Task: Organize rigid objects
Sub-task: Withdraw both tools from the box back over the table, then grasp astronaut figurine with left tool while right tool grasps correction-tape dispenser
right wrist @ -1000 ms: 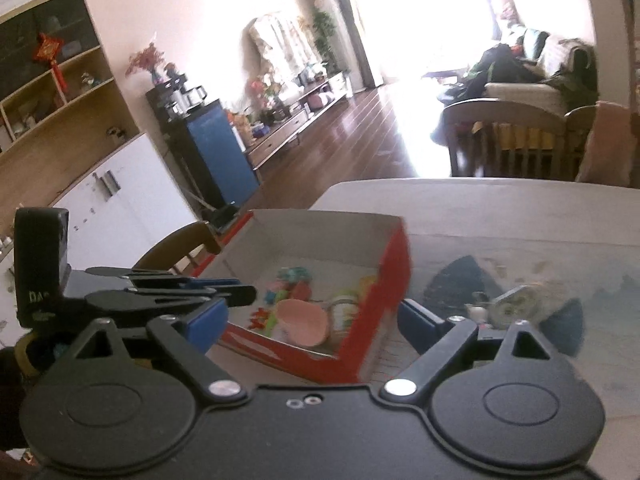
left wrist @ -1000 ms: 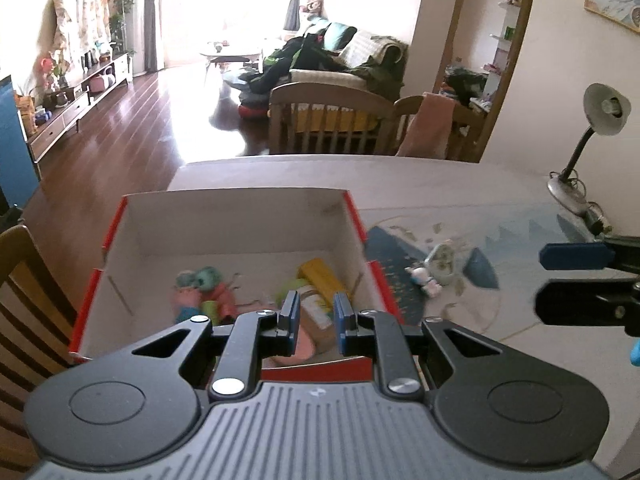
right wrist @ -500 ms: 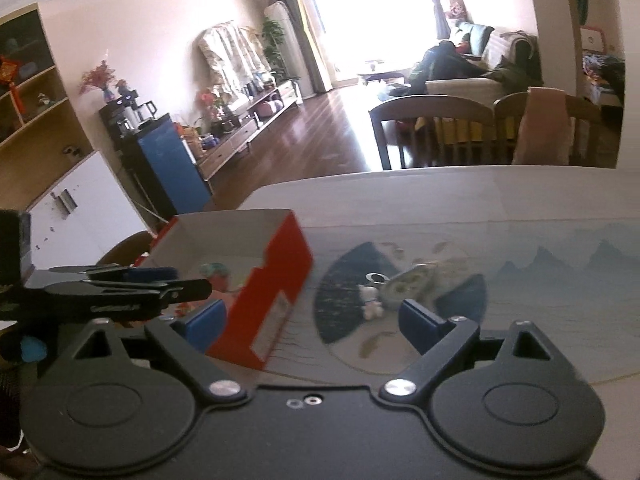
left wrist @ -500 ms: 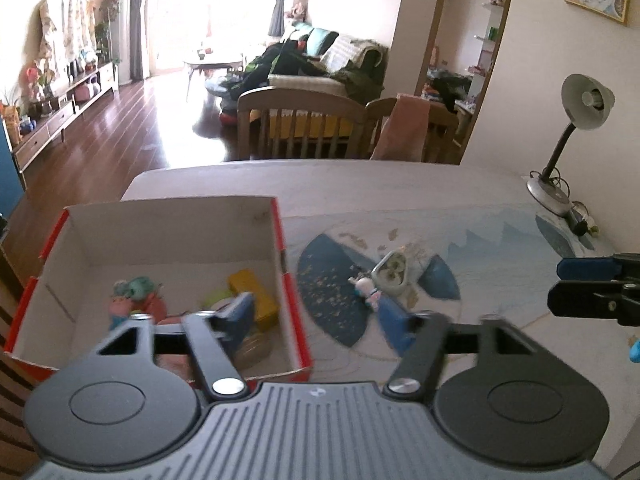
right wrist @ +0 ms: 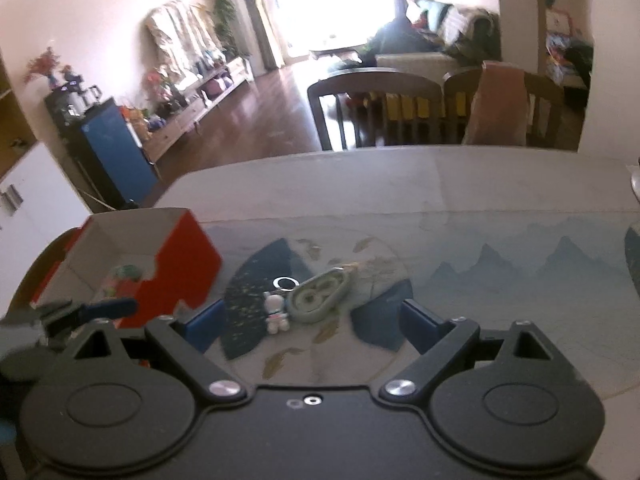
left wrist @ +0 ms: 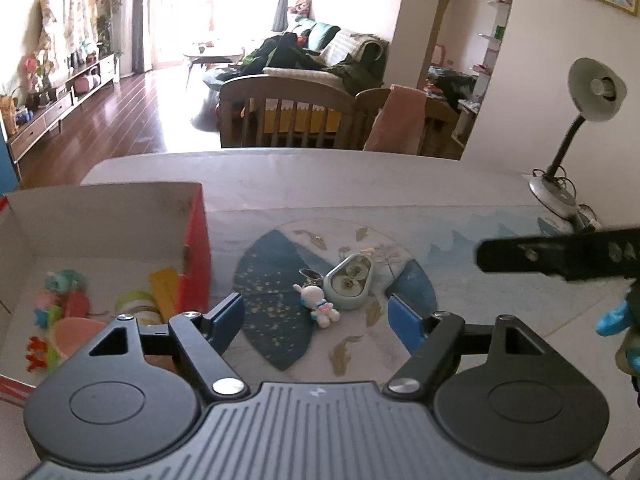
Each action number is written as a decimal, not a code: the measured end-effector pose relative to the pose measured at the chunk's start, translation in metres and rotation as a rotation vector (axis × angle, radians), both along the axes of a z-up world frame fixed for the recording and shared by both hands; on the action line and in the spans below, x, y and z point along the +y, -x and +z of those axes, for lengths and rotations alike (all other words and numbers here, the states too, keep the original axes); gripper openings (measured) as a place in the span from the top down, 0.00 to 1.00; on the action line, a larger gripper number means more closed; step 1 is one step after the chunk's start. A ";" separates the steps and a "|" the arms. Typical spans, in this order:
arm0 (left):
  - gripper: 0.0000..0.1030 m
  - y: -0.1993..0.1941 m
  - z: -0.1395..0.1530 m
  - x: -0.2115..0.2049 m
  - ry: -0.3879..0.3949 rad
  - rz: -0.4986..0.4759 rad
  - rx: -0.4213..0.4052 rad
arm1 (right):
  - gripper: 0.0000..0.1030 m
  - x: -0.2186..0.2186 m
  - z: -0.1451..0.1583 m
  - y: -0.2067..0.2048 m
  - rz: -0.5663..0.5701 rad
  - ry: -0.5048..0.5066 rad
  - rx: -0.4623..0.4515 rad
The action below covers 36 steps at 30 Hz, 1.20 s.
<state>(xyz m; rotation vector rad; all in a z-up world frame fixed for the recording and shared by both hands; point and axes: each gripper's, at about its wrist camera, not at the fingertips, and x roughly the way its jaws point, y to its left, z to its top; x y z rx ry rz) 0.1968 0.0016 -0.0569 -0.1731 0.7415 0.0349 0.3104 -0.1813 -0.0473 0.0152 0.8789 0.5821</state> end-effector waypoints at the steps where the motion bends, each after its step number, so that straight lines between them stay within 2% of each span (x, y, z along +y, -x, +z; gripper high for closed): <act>1: 0.16 -0.003 -0.004 -0.002 0.002 0.010 0.005 | 0.10 0.002 -0.004 -0.007 -0.006 0.005 0.011; 7: 0.15 -0.020 -0.029 -0.011 0.027 0.028 0.017 | 0.10 0.029 -0.031 -0.049 -0.041 0.059 0.095; 11: 0.01 -0.032 -0.041 -0.018 0.002 0.046 0.014 | 0.10 0.049 -0.053 -0.078 -0.069 0.105 0.151; 18: 0.01 -0.051 -0.064 -0.023 -0.005 0.014 0.030 | 0.10 0.076 -0.088 -0.111 -0.121 0.207 0.219; 22: 0.01 -0.060 -0.078 -0.024 -0.010 0.015 0.062 | 0.10 0.089 -0.102 -0.117 -0.120 0.283 0.216; 26: 0.01 -0.064 -0.088 -0.018 0.023 0.008 0.087 | 0.11 0.096 -0.108 -0.123 -0.097 0.295 0.232; 36: 0.01 -0.070 -0.104 -0.015 -0.030 0.032 0.104 | 0.12 0.114 -0.122 -0.123 -0.053 0.359 0.206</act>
